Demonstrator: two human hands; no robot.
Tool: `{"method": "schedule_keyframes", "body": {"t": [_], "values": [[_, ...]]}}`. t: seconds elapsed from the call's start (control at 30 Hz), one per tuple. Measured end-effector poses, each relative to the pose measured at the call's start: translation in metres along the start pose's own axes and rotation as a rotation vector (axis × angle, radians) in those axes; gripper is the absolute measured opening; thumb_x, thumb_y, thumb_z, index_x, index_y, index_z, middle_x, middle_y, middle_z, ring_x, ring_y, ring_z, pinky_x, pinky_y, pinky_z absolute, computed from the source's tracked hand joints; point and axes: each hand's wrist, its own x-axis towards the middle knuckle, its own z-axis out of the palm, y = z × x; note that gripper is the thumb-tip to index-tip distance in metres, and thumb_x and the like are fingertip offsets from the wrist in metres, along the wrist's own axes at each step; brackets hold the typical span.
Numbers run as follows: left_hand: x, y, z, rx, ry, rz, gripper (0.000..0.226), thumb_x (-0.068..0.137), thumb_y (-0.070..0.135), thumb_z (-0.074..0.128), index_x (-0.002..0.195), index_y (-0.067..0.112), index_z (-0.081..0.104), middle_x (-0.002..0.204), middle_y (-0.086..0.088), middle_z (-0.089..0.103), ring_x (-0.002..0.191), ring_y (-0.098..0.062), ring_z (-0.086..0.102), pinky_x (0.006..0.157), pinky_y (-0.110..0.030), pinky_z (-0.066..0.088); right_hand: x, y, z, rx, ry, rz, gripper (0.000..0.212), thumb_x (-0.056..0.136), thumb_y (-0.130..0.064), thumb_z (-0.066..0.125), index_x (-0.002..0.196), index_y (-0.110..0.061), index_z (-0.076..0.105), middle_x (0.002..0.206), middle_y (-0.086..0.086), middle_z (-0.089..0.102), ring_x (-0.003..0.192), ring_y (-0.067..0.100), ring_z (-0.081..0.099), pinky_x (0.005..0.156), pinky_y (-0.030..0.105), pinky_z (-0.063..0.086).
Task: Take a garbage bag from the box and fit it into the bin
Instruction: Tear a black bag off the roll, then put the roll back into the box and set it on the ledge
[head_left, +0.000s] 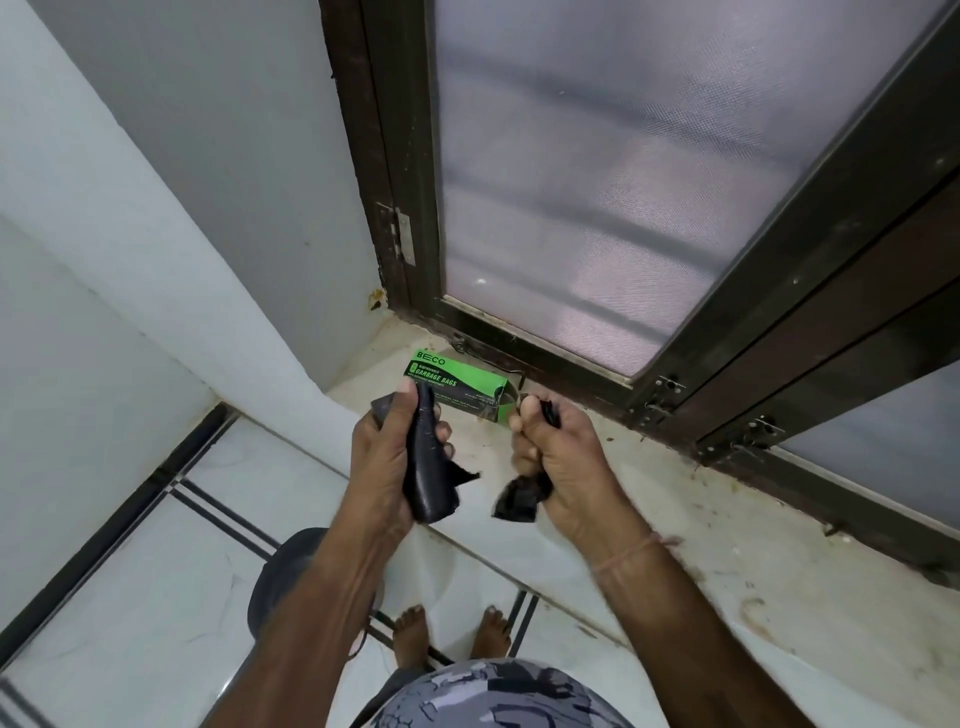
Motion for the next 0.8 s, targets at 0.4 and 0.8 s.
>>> {"method": "schedule_keyframes", "body": {"t": [0.4, 0.8], "values": [[0.002, -0.005, 0.024, -0.129, 0.098, 0.040, 0.039, 0.084, 0.032, 0.080, 0.110, 0.011, 0.061, 0.088, -0.016, 0.067, 0.076, -0.025, 0.067, 0.073, -0.038, 0.062, -0.012, 0.016, -0.007, -0.616, -0.310, 0.029, 0.041, 0.090, -0.039, 0.079, 0.128, -0.031, 0.067, 0.104, -0.012, 0.074, 0.076, -0.013, 0.066, 0.064, 0.006, 0.049], [0.013, -0.008, 0.034, 0.042, -0.023, -0.020, 0.030, 0.088, 0.033, 0.073, 0.104, 0.008, 0.067, 0.098, -0.013, 0.072, 0.093, -0.024, 0.068, 0.083, -0.036, 0.057, -0.001, 0.019, -0.015, -0.197, -0.216, 0.108, 0.029, 0.097, -0.041, 0.070, 0.122, -0.026, 0.069, 0.101, 0.021, 0.078, 0.046, 0.012, 0.046, 0.040, 0.019, 0.033]]}}
